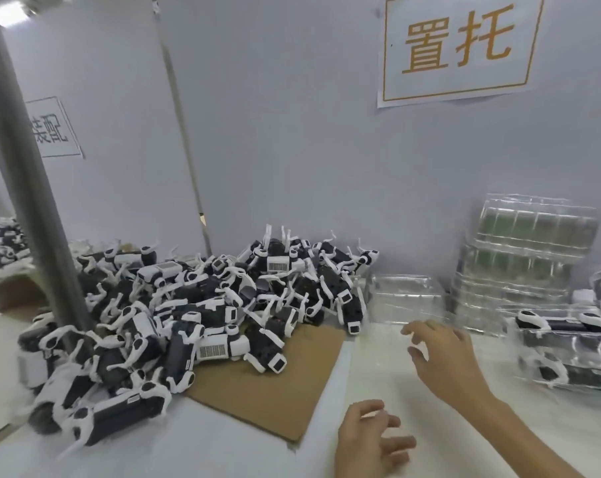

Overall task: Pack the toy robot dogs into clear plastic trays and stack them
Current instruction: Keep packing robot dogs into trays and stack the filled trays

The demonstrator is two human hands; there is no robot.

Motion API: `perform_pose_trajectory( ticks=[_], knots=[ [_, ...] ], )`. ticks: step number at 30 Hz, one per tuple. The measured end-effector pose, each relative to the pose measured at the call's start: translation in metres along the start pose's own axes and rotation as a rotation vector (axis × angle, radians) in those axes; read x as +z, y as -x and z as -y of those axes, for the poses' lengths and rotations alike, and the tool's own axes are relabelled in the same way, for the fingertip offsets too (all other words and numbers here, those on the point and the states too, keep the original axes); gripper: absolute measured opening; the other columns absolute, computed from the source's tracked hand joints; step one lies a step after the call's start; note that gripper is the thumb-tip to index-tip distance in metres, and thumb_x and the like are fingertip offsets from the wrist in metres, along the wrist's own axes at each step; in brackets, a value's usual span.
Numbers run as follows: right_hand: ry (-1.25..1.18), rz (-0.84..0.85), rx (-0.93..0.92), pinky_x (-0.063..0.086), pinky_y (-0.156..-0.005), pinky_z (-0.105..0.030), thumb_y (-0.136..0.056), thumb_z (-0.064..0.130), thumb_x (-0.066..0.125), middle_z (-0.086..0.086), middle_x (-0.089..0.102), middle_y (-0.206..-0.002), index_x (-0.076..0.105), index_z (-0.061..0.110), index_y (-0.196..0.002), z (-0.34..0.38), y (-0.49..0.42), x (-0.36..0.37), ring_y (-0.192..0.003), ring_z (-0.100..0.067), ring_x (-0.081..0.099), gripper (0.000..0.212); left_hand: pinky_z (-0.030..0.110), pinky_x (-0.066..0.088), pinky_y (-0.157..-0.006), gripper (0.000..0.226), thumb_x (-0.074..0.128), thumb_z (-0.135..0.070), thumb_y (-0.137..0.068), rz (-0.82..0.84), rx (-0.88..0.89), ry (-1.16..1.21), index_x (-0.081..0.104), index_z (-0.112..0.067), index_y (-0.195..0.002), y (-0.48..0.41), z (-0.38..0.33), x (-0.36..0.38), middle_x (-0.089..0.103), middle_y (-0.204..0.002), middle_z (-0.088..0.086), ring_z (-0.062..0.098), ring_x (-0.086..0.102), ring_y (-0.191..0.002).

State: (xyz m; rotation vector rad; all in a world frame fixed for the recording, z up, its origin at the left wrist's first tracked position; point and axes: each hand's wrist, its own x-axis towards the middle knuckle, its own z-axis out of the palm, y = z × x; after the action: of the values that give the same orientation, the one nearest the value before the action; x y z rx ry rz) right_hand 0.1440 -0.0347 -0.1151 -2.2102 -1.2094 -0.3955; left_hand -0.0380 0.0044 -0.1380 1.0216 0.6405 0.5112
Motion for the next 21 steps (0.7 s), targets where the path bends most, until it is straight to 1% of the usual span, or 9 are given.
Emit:
perform_pose_trajectory(
  ticks=[2, 3, 4, 6, 9, 13, 16, 18, 21],
  knots=[
    [-0.211, -0.061, -0.054, 0.037, -0.091, -0.026, -0.085, 0.004, 0.072, 0.016, 0.059, -0.088, 0.067, 0.025, -0.111, 0.013, 0.013, -0.009, -0.089, -0.006, 0.060, 0.033, 0.032, 0.050, -0.057, 0.012, 0.061, -0.007, -0.096, -0.098, 0.028, 0.066, 0.059, -0.005, -0.108, -0.005, 0.001, -0.004, 0.068, -0.092, 0.014, 0.027, 0.072, -0.064],
    [-0.299, -0.084, -0.089, 0.040, -0.088, -0.020, -0.086, 0.003, 0.072, 0.016, 0.059, -0.089, 0.067, 0.025, -0.113, 0.020, 0.021, -0.014, -0.088, -0.003, 0.059, 0.036, 0.032, 0.052, -0.060, 0.015, 0.064, -0.012, -0.095, -0.116, 0.050, 0.068, 0.059, -0.009, -0.109, -0.007, 0.002, -0.005, 0.069, -0.098, 0.012, 0.025, 0.073, -0.071],
    [-0.359, -0.092, -0.123, 0.040, -0.087, -0.014, -0.087, 0.003, 0.071, 0.016, 0.060, -0.090, 0.067, 0.026, -0.116, 0.027, 0.028, -0.018, -0.090, -0.004, 0.059, 0.037, 0.031, 0.054, -0.064, 0.018, 0.066, -0.017, -0.094, -0.118, 0.079, 0.062, 0.060, -0.013, -0.110, -0.006, 0.003, -0.006, 0.069, -0.104, 0.009, 0.022, 0.074, -0.078],
    [-0.436, -0.083, -0.163, 0.039, -0.087, -0.010, -0.090, 0.005, 0.069, 0.016, 0.061, -0.092, 0.065, 0.027, -0.122, 0.038, 0.044, -0.025, -0.095, -0.008, 0.059, 0.040, 0.029, 0.054, -0.070, 0.020, 0.068, -0.022, -0.092, -0.097, 0.169, 0.044, 0.063, -0.019, -0.111, -0.002, 0.002, -0.007, 0.071, -0.108, 0.004, 0.018, 0.074, -0.086],
    [-0.488, -0.076, -0.169, 0.038, -0.089, -0.010, -0.092, 0.005, 0.066, 0.014, 0.060, -0.095, 0.060, 0.030, -0.128, 0.049, 0.067, -0.026, -0.098, -0.011, 0.059, 0.044, 0.029, 0.053, -0.074, 0.013, 0.066, -0.017, -0.093, -0.078, 0.296, 0.039, 0.071, -0.021, -0.105, 0.003, 0.001, -0.010, 0.075, -0.097, 0.005, 0.020, 0.074, -0.088],
    [-0.475, -0.102, -0.129, 0.038, -0.094, -0.012, -0.092, 0.010, 0.068, 0.021, 0.056, -0.104, 0.052, 0.037, -0.134, 0.052, 0.091, -0.018, -0.107, -0.007, 0.057, 0.052, 0.025, 0.057, -0.072, 0.009, 0.064, -0.009, -0.094, -0.093, 0.328, 0.100, 0.072, -0.006, -0.096, 0.004, -0.002, -0.015, 0.074, -0.084, 0.014, 0.027, 0.073, -0.086],
    [-0.413, -0.179, -0.078, 0.039, -0.093, -0.021, -0.088, 0.015, 0.073, 0.023, 0.058, -0.101, 0.050, 0.043, -0.121, 0.051, 0.096, -0.015, -0.103, 0.000, 0.056, 0.049, 0.024, 0.058, -0.070, 0.015, 0.063, -0.014, -0.095, -0.116, 0.331, 0.126, 0.068, 0.000, -0.092, 0.003, -0.003, -0.016, 0.075, -0.086, 0.015, 0.027, 0.074, -0.086],
    [-0.412, -0.182, -0.039, 0.042, -0.090, -0.027, -0.087, 0.017, 0.075, 0.020, 0.062, -0.090, 0.052, 0.045, -0.110, 0.050, 0.096, -0.015, -0.093, -0.004, 0.061, 0.043, 0.023, 0.058, -0.070, 0.016, 0.060, -0.014, -0.097, -0.125, 0.342, 0.135, 0.065, 0.000, -0.092, 0.003, -0.004, -0.015, 0.075, -0.088, 0.014, 0.025, 0.074, -0.086],
    [-0.407, -0.214, -0.040, 0.033, -0.092, -0.016, -0.086, 0.014, 0.075, 0.017, 0.063, -0.093, 0.054, 0.047, -0.104, 0.049, 0.096, -0.016, -0.086, -0.006, 0.064, 0.043, 0.021, 0.056, -0.066, 0.016, 0.056, -0.014, -0.100, -0.124, 0.338, 0.117, 0.063, -0.001, -0.094, 0.004, -0.006, -0.014, 0.076, -0.090, 0.015, 0.025, 0.075, -0.087]
  ],
)
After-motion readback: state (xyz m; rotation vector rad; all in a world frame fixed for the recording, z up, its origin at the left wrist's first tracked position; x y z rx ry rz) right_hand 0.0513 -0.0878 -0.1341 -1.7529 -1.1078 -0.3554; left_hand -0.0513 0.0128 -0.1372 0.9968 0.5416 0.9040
